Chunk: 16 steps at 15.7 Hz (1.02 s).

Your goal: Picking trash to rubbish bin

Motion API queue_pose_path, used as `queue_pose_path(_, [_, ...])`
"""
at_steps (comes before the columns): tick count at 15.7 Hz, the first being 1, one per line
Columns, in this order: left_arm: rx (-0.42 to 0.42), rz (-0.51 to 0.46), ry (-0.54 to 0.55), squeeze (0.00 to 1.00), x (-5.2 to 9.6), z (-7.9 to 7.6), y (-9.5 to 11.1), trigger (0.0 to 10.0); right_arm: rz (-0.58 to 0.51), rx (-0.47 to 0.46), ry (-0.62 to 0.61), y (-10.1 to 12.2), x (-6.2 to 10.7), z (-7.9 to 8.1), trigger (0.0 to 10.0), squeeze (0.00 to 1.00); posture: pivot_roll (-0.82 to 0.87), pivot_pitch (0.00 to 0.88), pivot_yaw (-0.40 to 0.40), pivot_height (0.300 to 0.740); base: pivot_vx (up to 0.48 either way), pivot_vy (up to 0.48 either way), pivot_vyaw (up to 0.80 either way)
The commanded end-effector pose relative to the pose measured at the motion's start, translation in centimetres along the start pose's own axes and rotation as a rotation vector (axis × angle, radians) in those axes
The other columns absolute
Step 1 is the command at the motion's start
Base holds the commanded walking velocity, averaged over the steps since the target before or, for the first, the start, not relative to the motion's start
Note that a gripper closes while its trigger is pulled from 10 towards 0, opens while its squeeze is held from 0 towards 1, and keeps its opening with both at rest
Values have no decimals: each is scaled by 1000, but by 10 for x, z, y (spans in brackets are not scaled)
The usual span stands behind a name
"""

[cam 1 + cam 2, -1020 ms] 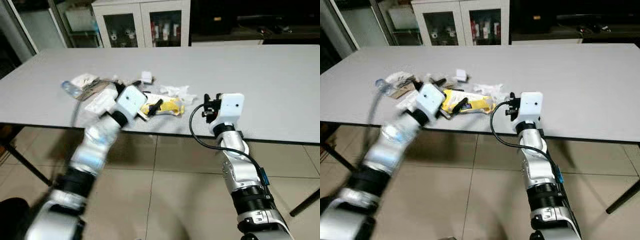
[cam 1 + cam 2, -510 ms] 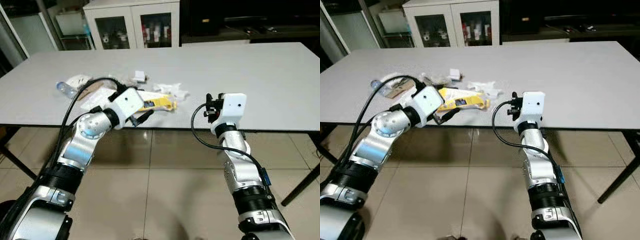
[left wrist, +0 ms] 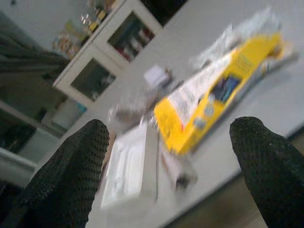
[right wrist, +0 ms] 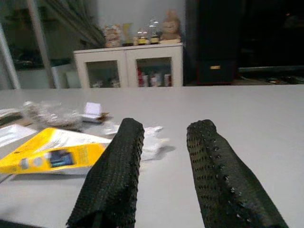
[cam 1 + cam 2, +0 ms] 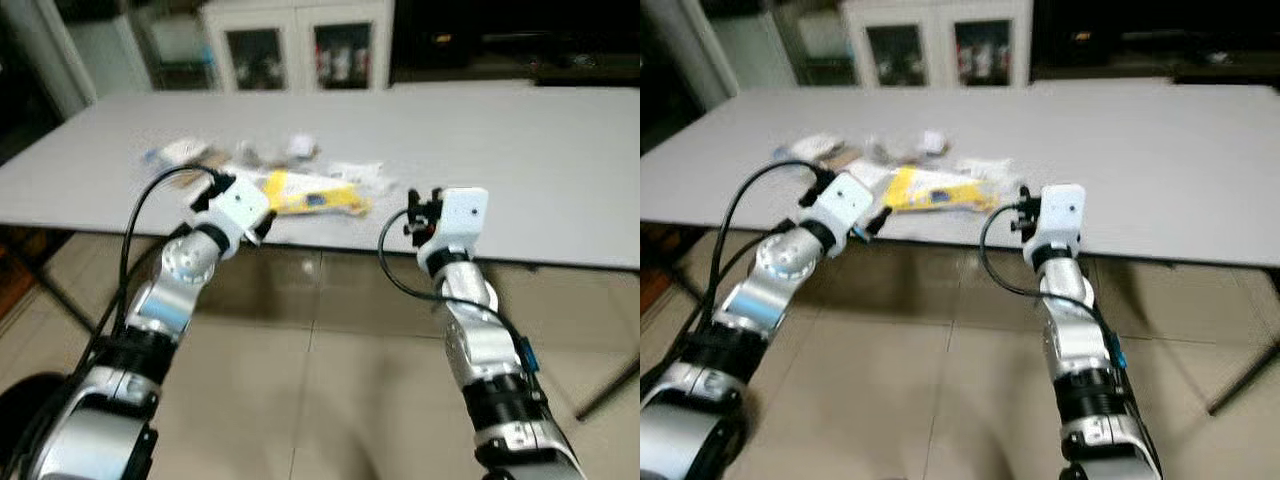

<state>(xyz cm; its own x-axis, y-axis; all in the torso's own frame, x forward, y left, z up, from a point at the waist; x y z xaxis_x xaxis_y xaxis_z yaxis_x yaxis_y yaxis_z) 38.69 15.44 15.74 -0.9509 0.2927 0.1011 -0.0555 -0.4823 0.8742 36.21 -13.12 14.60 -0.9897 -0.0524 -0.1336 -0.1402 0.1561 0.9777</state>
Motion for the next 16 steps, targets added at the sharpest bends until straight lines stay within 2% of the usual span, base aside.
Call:
queue_pose_path(1, [-1, -25, 8, 0, -3, -2, 7, 10000, -4, -4, 6, 4, -2, 0, 10000, 0, 8, 5, 101, 740, 472, 0, 0])
queue_pose_path(5, [-19, -25, -25, 0, -4, -12, 5, 10000, -5, -2, 5, 4, -2, -1, 10000, 0, 8, 0, 102, 740, 363, 0, 0])
queue_pose_path(9, [-55, -41, -36, 0, -5, -15, 7, 10000, -5, -3, 6, 4, -3, 0, 10000, 0, 8, 0, 103, 740, 0, 0, 0])
queue_pose_path(16, [-32, -100, -63, 0, -5, -18, 15, 10000, -6, -4, 6, 3, -3, 0, 10000, 0, 5, 0, 105, 740, 0, 0, 0])
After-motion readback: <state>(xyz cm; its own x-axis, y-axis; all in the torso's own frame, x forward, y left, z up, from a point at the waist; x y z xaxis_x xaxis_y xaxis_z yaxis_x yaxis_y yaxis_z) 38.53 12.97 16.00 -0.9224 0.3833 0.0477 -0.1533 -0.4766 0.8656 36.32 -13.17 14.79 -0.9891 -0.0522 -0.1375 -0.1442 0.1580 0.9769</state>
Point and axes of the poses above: a point about 5 cm out from each wrist's last joint towards the gripper, its own x axis pointing back from the gripper into the wrist, its own y axis along the axis of the wrist's last joint, z = x × y, the point moved 2 cm from there along -x, pointing out of the wrist towards the gripper, and after that the axes turned 10 degrees about x, right-handed, at the moved point
